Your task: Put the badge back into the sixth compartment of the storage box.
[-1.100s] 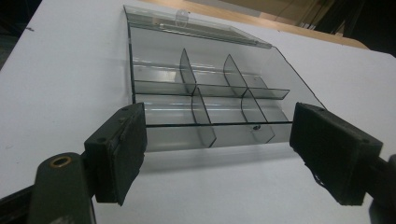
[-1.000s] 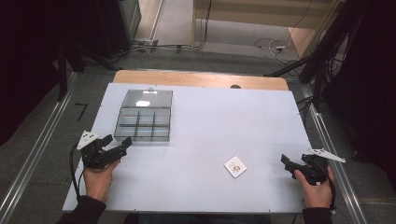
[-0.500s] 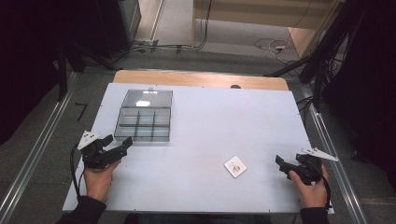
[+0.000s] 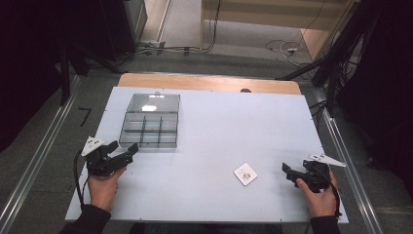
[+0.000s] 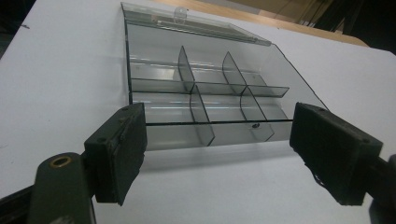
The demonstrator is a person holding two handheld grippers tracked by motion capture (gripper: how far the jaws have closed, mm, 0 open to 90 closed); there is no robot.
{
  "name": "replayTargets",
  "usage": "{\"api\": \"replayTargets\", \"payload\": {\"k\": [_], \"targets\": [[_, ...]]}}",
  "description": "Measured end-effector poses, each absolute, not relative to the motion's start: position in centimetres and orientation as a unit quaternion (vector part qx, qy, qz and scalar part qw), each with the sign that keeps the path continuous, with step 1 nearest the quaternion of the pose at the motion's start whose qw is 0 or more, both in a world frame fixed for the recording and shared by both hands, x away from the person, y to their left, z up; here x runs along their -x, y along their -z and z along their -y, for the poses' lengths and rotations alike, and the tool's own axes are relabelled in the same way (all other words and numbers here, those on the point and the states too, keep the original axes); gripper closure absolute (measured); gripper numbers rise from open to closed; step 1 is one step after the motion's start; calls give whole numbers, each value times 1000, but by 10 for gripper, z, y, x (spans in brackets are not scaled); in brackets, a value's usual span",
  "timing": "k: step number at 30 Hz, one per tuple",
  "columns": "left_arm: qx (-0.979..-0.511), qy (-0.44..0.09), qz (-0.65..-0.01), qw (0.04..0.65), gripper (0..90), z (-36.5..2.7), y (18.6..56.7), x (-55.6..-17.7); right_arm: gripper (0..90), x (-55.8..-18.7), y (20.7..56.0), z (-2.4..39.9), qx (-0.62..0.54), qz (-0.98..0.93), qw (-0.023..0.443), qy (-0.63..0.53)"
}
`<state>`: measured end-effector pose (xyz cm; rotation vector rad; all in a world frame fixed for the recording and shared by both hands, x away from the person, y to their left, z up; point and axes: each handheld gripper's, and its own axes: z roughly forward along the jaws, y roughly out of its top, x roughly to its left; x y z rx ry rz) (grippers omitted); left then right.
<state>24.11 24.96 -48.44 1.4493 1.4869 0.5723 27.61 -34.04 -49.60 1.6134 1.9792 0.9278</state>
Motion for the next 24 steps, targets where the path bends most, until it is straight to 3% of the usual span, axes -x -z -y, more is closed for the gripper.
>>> {"api": "replayTargets", "payload": {"k": [24], "targets": [[-593,-234,-608,473,195,-249,484,-241,135,-278,498,320,-559,-734,203,-329]]}}
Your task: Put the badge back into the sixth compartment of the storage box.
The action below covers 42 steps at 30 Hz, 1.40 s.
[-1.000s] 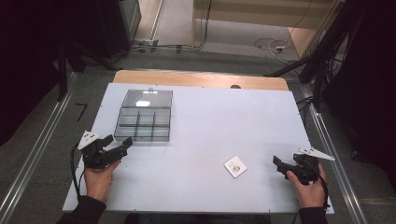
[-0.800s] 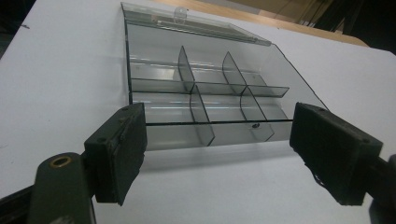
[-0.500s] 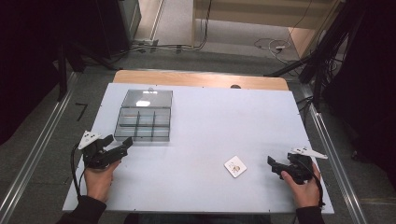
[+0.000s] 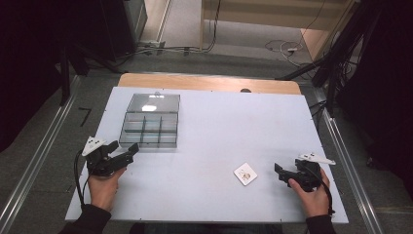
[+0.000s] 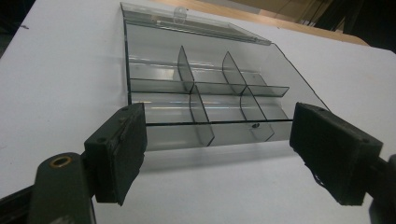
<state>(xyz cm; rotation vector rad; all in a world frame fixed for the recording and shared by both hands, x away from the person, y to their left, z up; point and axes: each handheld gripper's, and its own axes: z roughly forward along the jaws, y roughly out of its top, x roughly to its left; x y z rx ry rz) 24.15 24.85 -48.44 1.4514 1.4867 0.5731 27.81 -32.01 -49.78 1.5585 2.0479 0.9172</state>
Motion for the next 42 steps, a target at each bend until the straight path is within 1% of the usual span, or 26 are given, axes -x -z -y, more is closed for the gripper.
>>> {"api": "replayTargets", "payload": {"k": [42], "targets": [[-596,-233,-606,471,195,-247,485,-242,132,-280,501,289,-522,-763,188,-332]]}}
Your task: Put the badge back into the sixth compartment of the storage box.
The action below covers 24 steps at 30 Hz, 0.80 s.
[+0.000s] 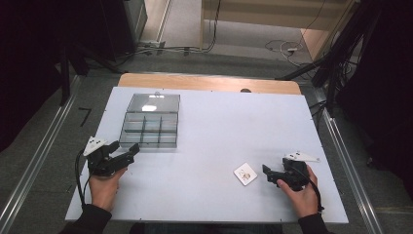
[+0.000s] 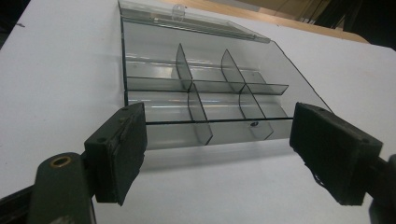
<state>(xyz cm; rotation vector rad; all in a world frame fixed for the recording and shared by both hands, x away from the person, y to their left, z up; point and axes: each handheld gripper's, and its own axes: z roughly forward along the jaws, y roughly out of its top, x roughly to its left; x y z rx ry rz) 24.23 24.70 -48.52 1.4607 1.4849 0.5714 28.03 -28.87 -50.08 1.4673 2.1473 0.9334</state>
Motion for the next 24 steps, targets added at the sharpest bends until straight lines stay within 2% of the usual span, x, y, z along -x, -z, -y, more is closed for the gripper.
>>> {"api": "replayTargets", "payload": {"k": [24], "targets": [[-598,-233,-605,471,195,-247,486,-243,132,-278,502,266,-496,-783,175,-333]]}}
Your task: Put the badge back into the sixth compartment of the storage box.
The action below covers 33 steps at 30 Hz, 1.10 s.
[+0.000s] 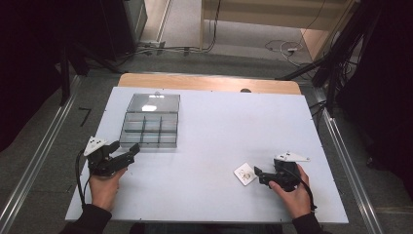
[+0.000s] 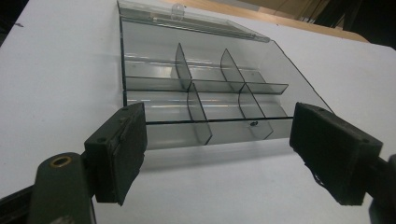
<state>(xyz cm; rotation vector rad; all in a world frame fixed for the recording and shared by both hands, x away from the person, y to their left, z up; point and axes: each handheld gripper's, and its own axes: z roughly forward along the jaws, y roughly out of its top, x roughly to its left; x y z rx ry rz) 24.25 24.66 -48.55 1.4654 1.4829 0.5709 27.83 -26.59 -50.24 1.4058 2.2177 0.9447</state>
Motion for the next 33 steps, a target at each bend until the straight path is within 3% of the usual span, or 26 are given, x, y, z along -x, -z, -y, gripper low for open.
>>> {"api": "replayTargets", "payload": {"k": [33], "targets": [[-598,-232,-605,473,197,-247,485,-242,133,-270,507,229,-456,-810,150,-337]]}}
